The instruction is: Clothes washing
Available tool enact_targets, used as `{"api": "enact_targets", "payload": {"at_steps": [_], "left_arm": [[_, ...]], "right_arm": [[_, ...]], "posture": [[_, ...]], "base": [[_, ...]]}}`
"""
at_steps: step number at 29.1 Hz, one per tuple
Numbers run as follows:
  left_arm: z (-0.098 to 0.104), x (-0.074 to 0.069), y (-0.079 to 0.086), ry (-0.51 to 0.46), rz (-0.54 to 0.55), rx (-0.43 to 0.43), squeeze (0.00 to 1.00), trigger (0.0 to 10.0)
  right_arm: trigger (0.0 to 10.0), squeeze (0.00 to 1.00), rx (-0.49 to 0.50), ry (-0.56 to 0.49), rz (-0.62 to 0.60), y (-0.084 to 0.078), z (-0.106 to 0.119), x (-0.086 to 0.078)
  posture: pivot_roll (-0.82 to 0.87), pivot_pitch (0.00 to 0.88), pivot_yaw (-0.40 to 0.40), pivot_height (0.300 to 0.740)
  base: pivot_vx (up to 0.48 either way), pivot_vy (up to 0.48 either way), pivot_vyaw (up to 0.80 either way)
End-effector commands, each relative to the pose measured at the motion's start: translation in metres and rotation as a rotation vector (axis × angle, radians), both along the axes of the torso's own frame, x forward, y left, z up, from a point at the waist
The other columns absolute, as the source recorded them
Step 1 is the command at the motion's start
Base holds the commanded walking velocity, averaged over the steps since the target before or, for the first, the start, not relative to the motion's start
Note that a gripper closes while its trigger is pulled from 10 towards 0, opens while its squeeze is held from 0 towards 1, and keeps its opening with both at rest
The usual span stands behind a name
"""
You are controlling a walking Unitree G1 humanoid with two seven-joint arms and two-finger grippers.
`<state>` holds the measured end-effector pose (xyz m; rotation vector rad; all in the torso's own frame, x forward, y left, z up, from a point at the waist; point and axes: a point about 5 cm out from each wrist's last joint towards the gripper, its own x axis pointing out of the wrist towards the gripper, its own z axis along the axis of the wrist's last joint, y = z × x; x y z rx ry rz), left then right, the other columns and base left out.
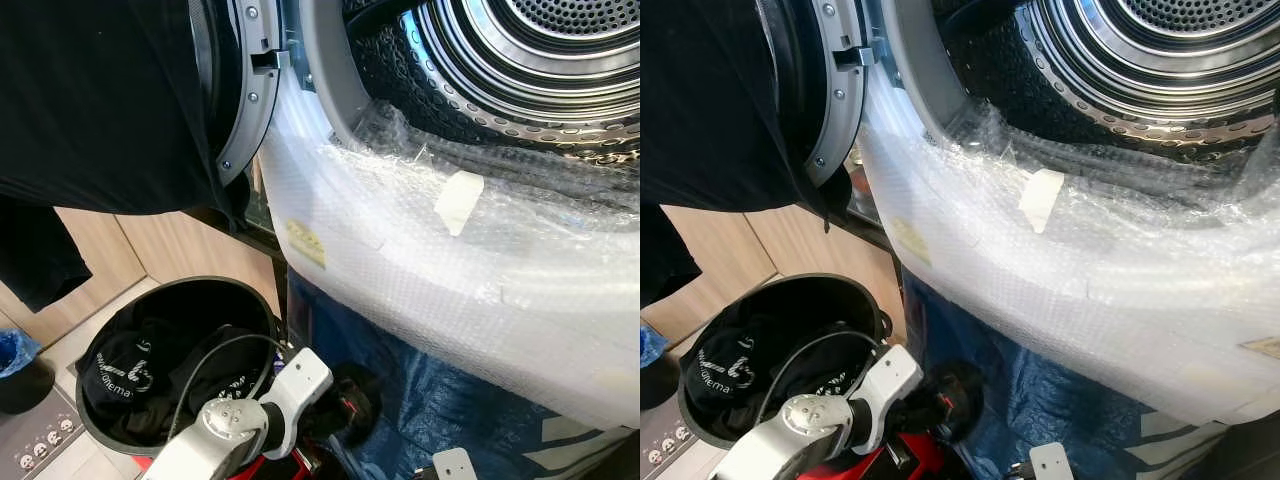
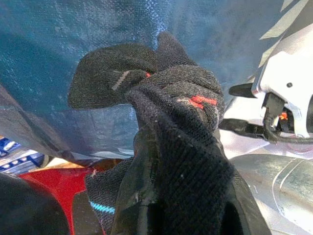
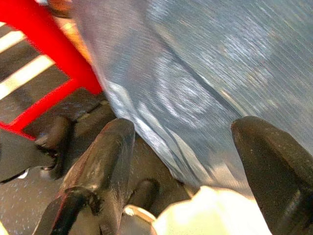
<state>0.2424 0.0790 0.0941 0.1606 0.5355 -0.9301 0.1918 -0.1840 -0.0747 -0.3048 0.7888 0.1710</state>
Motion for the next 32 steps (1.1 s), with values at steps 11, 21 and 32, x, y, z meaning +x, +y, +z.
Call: {"api": "enact_targets", "payload": {"at_steps": [11,21,32], "left_arm": [[-0.014,-0.014,0.003,0.044,-0.111,0.043,0.0,0.0],[-0.016,-0.02,-0.005,0.063,-0.179,0.02,0.0,0.0],[-0.017,-0.019,-0.007,0.056,-0.188,0.016,0.0,0.0]], "right_arm": [[10.0,1.0,0.182,-0.092,0.331,0.005,0.016,0.004],[10.0,1.0,0.361,-0.138,0.383,-0.005,0.033,0.011],[10.0,1.0,0.389,-0.116,0.452,0.0,0.037,0.011]], "posture": [[0.17,0.088,0.064,0.74],[0.15,0.067,0.063,0.74],[0.15,0.06,0.066,0.74]], "base": [[0.0,0.0,0.0],[0.0,0.0,0.0],[0.0,0.0,0.0]]}}
